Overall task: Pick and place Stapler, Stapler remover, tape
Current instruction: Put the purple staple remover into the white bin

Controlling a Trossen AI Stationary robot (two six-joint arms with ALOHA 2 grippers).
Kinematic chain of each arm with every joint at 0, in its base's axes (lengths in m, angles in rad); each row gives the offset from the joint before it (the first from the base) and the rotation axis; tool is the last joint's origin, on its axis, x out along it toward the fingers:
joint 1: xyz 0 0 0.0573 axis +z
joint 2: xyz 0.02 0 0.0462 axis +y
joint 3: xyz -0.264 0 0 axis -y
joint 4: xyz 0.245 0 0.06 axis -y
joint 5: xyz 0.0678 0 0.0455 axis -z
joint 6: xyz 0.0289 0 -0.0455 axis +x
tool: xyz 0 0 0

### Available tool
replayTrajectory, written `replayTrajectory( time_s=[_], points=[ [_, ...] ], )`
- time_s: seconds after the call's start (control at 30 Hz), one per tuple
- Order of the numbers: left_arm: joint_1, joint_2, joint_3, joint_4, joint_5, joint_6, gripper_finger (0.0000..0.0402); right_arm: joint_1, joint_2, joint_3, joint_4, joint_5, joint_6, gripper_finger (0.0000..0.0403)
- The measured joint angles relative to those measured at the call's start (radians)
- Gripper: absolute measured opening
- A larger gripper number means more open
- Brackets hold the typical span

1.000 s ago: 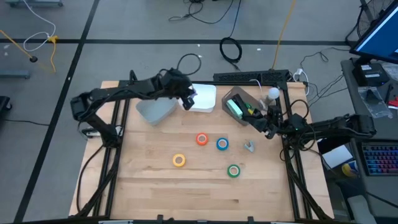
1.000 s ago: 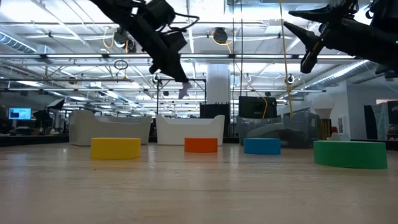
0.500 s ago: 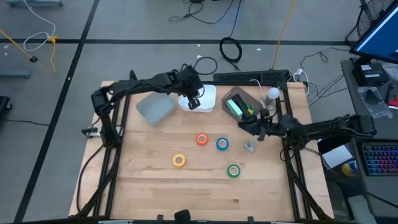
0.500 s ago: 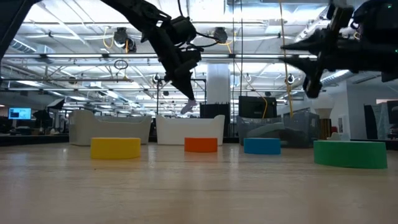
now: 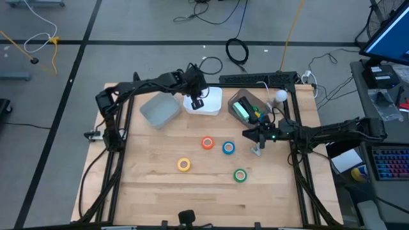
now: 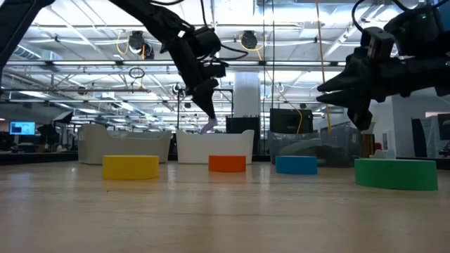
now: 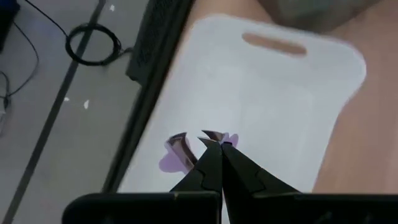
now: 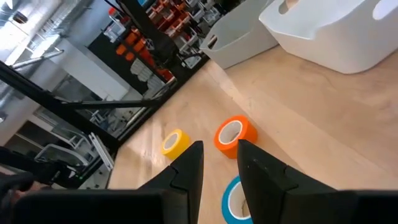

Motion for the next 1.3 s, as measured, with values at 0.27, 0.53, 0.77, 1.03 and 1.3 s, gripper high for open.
replayTrajectory(
  time_s=[0.27, 0.53, 0.77, 1.03, 1.3],
  points=[
    [-0.007, 0.092, 0.0, 0.029, -0.031, 0.056, 0.0, 0.0, 0.0, 0.001, 0.011, 0.0, 0.018, 0.009],
    [-0.007, 0.144, 0.0, 0.032, -0.035, 0.075, 0.0, 0.0, -0.001, 0.002, 0.023, 0.0, 0.026, 0.009],
    [-0.011, 0.157, 0.0, 0.042, -0.031, 0.097, 0.0, 0.0, -0.001, 0.002, 0.033, 0.0, 0.033, 0.009],
    [-0.012, 0.176, 0.0, 0.032, -0.031, 0.116, 0.0, 0.0, -0.001, 0.002, 0.046, 0.0, 0.033, 0.009],
    [-0.013, 0.176, 0.0, 0.034, -0.039, 0.127, 0.0015, 0.0, -0.001, 0.003, 0.046, 0.0, 0.033, 0.009]
  ],
)
